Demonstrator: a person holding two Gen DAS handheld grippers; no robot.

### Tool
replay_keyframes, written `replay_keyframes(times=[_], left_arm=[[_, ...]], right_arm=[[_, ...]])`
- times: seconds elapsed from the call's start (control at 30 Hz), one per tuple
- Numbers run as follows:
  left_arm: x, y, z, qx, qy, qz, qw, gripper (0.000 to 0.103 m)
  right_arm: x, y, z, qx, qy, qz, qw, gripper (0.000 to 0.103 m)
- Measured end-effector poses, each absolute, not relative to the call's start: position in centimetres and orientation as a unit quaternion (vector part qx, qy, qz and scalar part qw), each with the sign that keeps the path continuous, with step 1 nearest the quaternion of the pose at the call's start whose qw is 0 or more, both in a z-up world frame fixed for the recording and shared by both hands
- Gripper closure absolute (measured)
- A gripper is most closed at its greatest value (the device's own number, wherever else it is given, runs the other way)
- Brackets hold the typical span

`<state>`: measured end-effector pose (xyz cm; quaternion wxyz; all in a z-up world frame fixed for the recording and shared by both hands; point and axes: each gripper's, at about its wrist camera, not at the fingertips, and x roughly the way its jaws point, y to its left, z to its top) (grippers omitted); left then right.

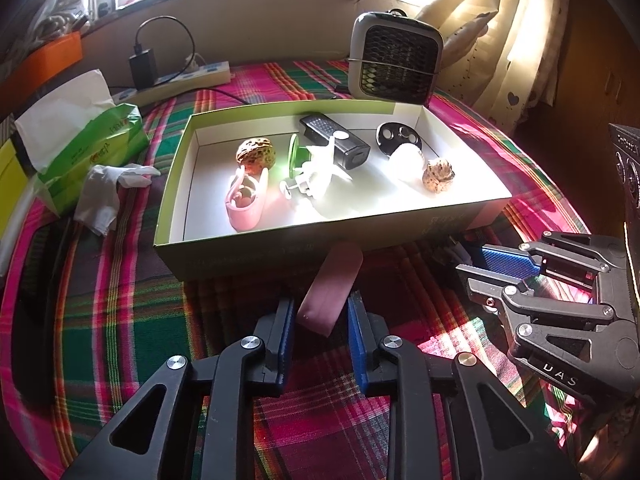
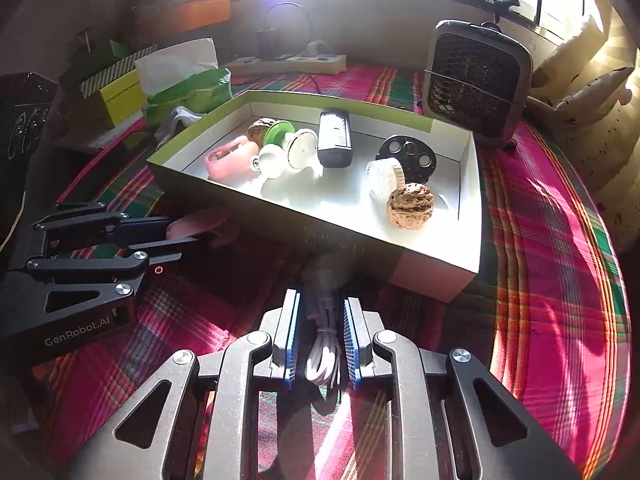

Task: Organize objects
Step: 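Close the left tool on the pink roll while the right tool grasps the white cable, then lift the pink roll in the left tool and white cable in the right tool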

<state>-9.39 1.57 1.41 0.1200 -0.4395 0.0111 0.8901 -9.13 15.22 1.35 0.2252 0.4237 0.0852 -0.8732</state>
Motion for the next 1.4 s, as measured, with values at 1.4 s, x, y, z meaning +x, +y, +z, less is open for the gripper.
replay_keyframes(times=[1.4], left_arm=[[-9.8, 2.4, 1.5, -0.438, 0.007, 0.89, 0.13, 0.088]], right_arm=[[-8.2, 16.2, 1.5, 0.418, 0.061, -0.879, 0.221, 0.083]])
